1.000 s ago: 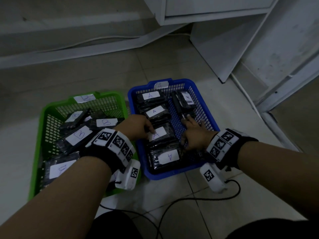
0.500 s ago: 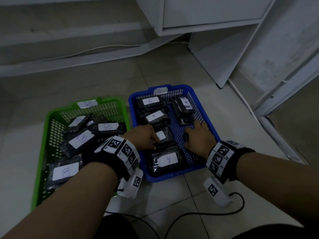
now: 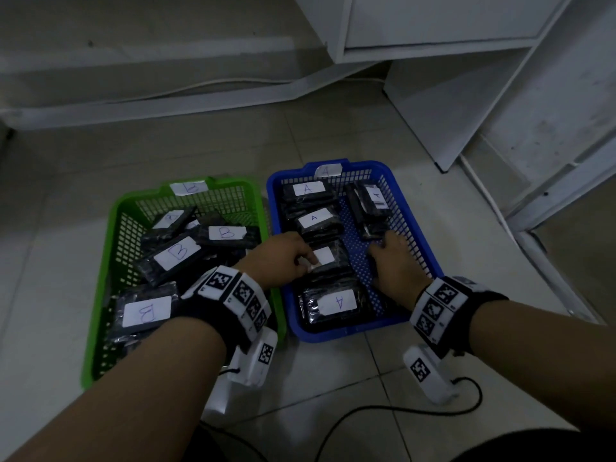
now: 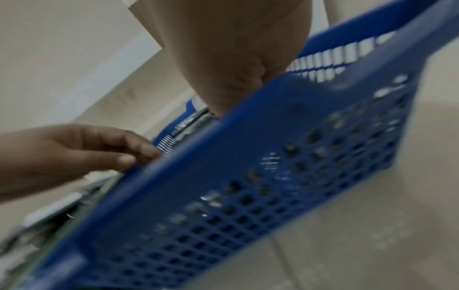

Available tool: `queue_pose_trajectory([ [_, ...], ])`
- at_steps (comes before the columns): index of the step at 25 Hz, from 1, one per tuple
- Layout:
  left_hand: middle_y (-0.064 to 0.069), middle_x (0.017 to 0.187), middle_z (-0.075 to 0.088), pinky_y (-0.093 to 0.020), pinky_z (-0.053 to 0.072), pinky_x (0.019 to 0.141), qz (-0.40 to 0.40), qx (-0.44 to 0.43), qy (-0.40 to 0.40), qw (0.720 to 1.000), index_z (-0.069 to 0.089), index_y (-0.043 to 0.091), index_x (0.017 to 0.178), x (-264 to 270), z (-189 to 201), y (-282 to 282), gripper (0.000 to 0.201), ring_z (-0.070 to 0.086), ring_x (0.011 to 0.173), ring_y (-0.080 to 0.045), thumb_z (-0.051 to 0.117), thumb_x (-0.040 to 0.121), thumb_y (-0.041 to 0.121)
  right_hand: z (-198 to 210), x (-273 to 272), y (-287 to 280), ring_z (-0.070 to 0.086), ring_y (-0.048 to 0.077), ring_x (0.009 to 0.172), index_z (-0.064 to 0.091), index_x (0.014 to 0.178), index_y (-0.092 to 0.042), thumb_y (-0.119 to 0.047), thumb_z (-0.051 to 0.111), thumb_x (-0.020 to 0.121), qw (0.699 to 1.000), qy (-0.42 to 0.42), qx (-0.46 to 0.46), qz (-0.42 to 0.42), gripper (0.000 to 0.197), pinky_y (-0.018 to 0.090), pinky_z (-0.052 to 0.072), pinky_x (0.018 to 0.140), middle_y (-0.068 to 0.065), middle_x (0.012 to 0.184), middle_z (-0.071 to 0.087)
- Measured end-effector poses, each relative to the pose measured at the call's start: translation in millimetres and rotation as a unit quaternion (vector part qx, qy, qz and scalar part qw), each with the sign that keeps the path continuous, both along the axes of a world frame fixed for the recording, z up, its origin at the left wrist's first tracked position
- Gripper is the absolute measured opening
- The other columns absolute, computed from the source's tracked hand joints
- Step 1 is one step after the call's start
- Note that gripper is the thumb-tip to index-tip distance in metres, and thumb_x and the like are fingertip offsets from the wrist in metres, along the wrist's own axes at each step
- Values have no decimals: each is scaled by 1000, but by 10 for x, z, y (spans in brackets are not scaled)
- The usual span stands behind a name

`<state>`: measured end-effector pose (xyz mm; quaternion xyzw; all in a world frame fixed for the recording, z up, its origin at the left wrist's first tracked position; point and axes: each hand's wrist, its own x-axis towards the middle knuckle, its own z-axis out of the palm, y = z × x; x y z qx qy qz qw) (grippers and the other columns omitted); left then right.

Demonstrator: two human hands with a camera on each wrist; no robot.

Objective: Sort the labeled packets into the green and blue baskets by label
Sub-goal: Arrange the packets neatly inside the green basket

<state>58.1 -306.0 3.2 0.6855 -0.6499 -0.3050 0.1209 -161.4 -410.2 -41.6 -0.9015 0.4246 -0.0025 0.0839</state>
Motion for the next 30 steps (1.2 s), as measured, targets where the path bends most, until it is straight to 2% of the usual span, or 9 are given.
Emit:
queue_pose_trajectory([
  [2, -3, 112, 57, -20, 41, 89, 3, -7, 4, 1000, 70, 20, 107, 23, 6, 13, 21, 56, 102, -15, 64, 86, 20, -4, -28, 1, 51, 37, 94, 62, 91, 7, 3, 64, 79, 1000, -4, 10, -2, 13, 28, 27, 71, 25, 101, 53],
  [6, 0, 110, 60, -16, 36, 85, 16, -41, -5, 999, 70, 22, 104, 200, 132, 99, 19, 54, 99, -10, 61, 88, 17, 205, 233, 32, 51, 40, 95, 61, 94, 5, 8, 62, 77, 999, -34, 9, -19, 17, 37, 48, 78, 27, 107, 51],
  [9, 2, 105, 62, -17, 37, 79, 85, -65, -9, 994, 71, 21, 100, 465, 204, 221, 17, 56, 93, -10, 59, 89, 16, 474, 733, 148, 42, 34, 110, 56, 111, -2, 9, 53, 80, 995, -83, 44, -20, 33, 40, 46, 94, 19, 119, 41],
  [16, -6, 92, 59, -28, 44, 84, 188, -109, -63, 974, 71, 15, 89, 1048, 205, 457, 15, 57, 90, -26, 65, 77, 8, 557, 1652, 578, 39, 29, 112, 57, 111, -8, -3, 56, 84, 980, -105, 126, 113, 28, 33, 35, 92, 11, 117, 47],
  [18, -6, 93, 56, -36, 48, 86, 213, -107, -97, 966, 69, 17, 92, 1175, 169, 547, 20, 56, 93, -30, 67, 73, 22, 512, 1792, 607, 37, 28, 115, 54, 112, -11, -9, 61, 83, 979, -85, 130, 134, 30, 31, 35, 91, 7, 116, 51],
  [20, -9, 106, 54, -44, 49, 87, 246, -61, -130, 959, 64, 21, 104, 1292, 127, 664, 42, 52, 102, -33, 67, 68, 41, 478, 1897, 584, 37, 27, 114, 52, 109, -11, -10, 62, 83, 979, -60, 137, 140, 28, 32, 38, 87, 7, 111, 54],
  [23, -10, 114, 49, -46, 48, 90, 240, -3, -157, 958, 55, 22, 117, 1389, 60, 785, 62, 48, 109, -33, 71, 66, 54, 471, 1990, 492, 38, 26, 111, 49, 105, -10, -11, 62, 82, 972, -22, 161, 171, 26, 36, 42, 80, 9, 104, 57],
  [27, -10, 118, 47, -45, 43, 94, 226, 24, -145, 963, 51, 22, 123, 1514, 35, 768, 65, 44, 111, -33, 71, 70, 53, 523, 2157, 383, 38, 25, 111, 47, 109, -12, -14, 67, 79, 965, 21, 185, 185, 36, 39, 46, 80, 10, 103, 57],
  [30, -6, 118, 49, -43, 41, 94, 205, 53, -122, 970, 49, 22, 123, 1593, 76, 733, 61, 45, 109, -32, 71, 69, 43, 568, 2267, 342, 36, 26, 120, 43, 127, -15, -18, 68, 78, 960, 41, 215, 174, 55, 39, 46, 86, 10, 116, 54],
])
